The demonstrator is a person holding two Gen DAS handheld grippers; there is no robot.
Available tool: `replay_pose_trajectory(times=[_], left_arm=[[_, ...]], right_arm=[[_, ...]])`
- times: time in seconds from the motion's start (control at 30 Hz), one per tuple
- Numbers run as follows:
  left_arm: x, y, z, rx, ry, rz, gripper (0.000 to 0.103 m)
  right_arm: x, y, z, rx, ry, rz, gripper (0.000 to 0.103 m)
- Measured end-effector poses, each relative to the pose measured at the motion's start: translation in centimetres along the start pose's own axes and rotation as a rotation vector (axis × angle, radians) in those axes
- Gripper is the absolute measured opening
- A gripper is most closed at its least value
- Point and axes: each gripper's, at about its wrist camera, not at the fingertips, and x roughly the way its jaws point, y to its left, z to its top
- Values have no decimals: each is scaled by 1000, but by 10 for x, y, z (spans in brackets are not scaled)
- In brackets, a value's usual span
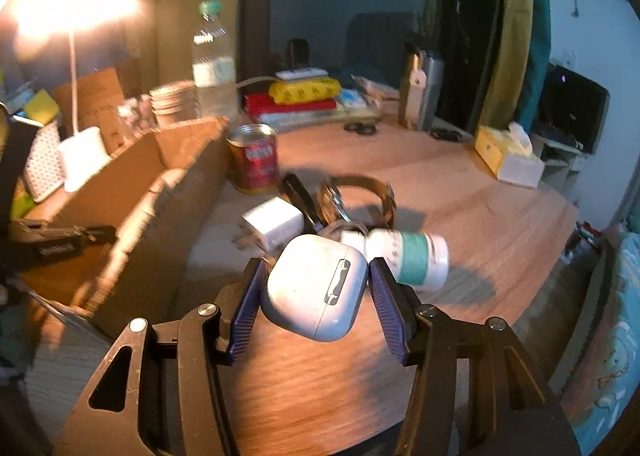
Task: Organize rigid objects
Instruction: 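Carry the earbud case into the box and open the right tool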
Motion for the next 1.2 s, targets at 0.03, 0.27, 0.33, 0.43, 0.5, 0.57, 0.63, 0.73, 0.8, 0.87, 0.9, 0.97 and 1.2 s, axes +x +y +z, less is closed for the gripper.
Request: replay_pose_trajectory(times=[0.03,0.27,0.33,0.43,0.5,0.57,0.63,0.73,0.8,0.87,0.9,0.97,1.2], left_arm=[[0,0,0,0,0,0,13],[0,0,0,0,-1,0,13],[0,0,0,0,-1,1,13],[0,0,0,0,-1,1,13],[0,0,0,1,0,0,13],[0,0,0,0,0,0,13],[0,0,0,1,-1,0,13],[0,0,0,0,-1,1,13],[0,0,0,0,-1,0,13],[0,0,0,0,-1,0,13],[0,0,0,0,-1,0,13],[0,0,0,0,-1,0,13],[0,0,-1,1,-1,0,13]], right_arm=[[-3,3,3,-4,-9,10,56],[-19,27,18,-42,-61,83,56],[-23,34,21,-53,-73,100,56],[-29,45,26,-67,-89,136,56],[-31,52,26,-78,-94,156,56],[-33,61,26,-94,-98,180,56],[-33,70,25,-111,-95,203,56],[-31,81,23,-129,-84,229,56],[-29,87,20,-142,-72,246,56],[-27,91,19,-150,-63,253,56],[-26,93,18,-153,-57,258,56],[-23,98,15,-161,-48,262,56],[-18,108,9,-192,-16,288,56]])
